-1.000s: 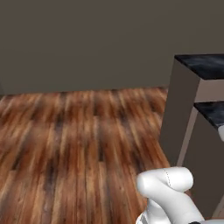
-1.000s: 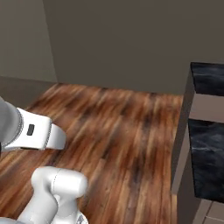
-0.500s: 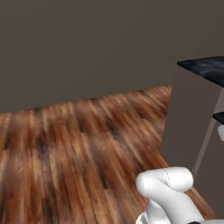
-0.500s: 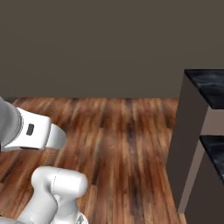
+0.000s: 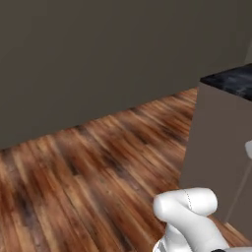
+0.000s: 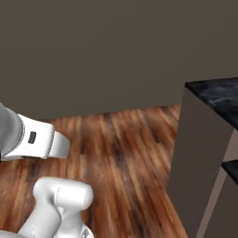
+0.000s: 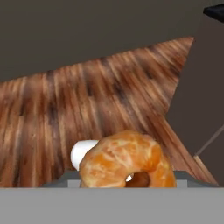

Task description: Pick up the tangerine and banana from the fridge and place one fruit on each plate on the dining counter.

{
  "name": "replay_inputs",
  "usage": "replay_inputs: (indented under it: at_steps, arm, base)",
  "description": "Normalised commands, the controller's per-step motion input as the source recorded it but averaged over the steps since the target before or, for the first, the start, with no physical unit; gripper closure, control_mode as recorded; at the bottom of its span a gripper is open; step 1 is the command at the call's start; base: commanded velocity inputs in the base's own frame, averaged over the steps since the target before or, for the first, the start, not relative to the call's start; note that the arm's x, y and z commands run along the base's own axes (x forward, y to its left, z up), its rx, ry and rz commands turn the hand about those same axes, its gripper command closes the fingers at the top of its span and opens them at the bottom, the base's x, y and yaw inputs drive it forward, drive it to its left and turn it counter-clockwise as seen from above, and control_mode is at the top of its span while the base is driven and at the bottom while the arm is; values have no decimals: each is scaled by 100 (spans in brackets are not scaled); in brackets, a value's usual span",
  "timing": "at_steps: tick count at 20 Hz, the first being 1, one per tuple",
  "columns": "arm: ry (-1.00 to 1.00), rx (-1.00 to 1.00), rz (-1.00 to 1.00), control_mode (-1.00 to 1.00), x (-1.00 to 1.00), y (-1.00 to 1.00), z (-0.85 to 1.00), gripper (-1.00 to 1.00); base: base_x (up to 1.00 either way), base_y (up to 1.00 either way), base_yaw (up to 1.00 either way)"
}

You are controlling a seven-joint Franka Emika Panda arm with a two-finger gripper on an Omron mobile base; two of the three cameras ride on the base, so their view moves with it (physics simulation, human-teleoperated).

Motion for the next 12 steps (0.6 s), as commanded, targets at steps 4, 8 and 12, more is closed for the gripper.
replay_inputs:
  at_steps: [4, 8, 12]
  arm:
    - [0, 0, 0, 100, 0, 0, 0, 100]
    - [0, 0, 0, 100, 0, 0, 0, 100]
    - [0, 0, 0, 100, 0, 0, 0, 100]
  base:
    - [100, 73, -42]
    - [100, 74, -42]
    - [100, 75, -42]
